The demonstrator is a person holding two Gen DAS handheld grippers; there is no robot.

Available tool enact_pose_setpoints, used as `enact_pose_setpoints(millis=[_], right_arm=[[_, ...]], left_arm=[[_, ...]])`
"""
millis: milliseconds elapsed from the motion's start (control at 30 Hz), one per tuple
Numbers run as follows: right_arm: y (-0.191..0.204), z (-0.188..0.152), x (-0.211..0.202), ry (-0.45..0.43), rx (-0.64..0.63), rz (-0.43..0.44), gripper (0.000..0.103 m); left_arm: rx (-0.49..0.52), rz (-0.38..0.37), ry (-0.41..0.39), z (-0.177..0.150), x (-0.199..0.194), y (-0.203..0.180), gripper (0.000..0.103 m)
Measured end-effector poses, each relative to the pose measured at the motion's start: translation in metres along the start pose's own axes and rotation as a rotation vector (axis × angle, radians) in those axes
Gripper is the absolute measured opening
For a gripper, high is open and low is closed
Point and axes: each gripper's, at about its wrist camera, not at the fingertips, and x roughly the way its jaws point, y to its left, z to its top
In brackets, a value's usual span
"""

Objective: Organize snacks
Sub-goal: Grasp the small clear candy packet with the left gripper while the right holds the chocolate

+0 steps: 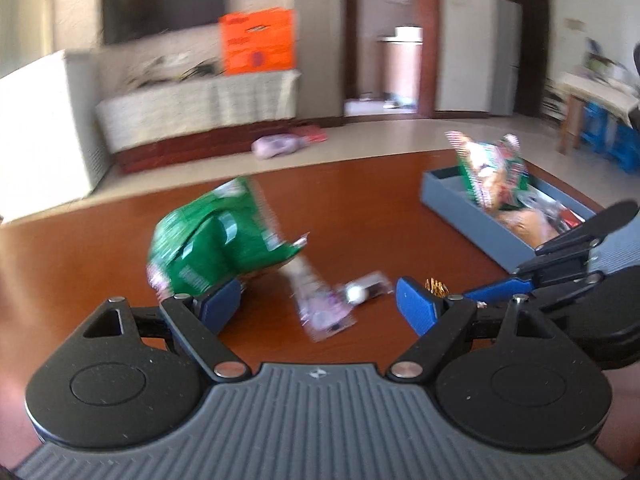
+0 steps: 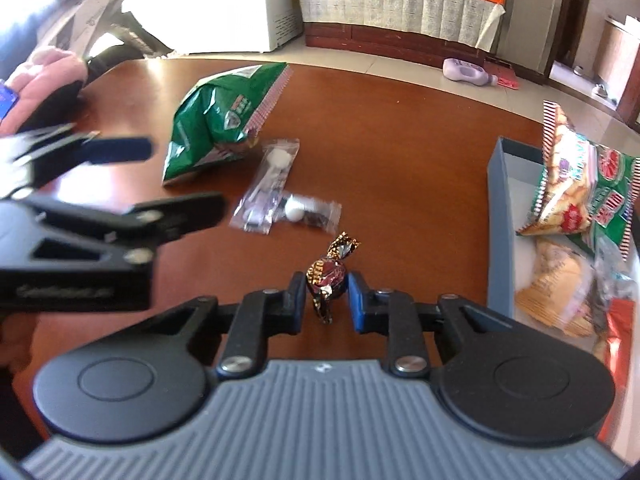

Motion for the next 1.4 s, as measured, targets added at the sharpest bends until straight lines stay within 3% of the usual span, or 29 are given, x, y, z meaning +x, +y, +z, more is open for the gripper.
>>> enact_pose_setpoints(millis=[300, 467, 567, 633, 733, 1067, 1400], right_arm=[[-0.024, -0.018, -0.021, 0.012, -0.008, 0.012, 0.026], [-0.037, -0.026, -0.025, 0.027, 0.0, 0.011, 0.026], [-0.043, -0.028, -0.028, 0.029, 0.007, 0.013, 0.026], [-0.044, -0.028, -0.03, 0.026, 0.009, 0.016, 0.026], [-0.043, -0.027, -0.032, 0.019, 0.011, 0.022, 0.026], [-0.038, -0.027, -0.042, -0.016, 0.017, 0.033, 0.026], [-0.045, -0.028, -0.073, -0.113, 0.053, 0.045, 0.026]], left_arm=[[0.096, -0.181, -0.01, 0.009, 0.052, -0.018, 0.082], [0.183, -0.182, 0.063, 0.007, 0.082, -0.038, 0.081], [0.135, -0.19, 0.105, 0.003, 0.093, -0.035, 0.063], [0.083, -0.212, 0.116, 0.003, 0.094, -0.029, 0.043], [0.054, -0.197, 0.113, 0.001, 0.091, -0.028, 0.027], [0.064, -0.095, 0.139, -0.004, 0.069, -0.056, 0.025], [0.075, 0.02, 0.125, 0.026, 0.019, -0.064, 0.023]])
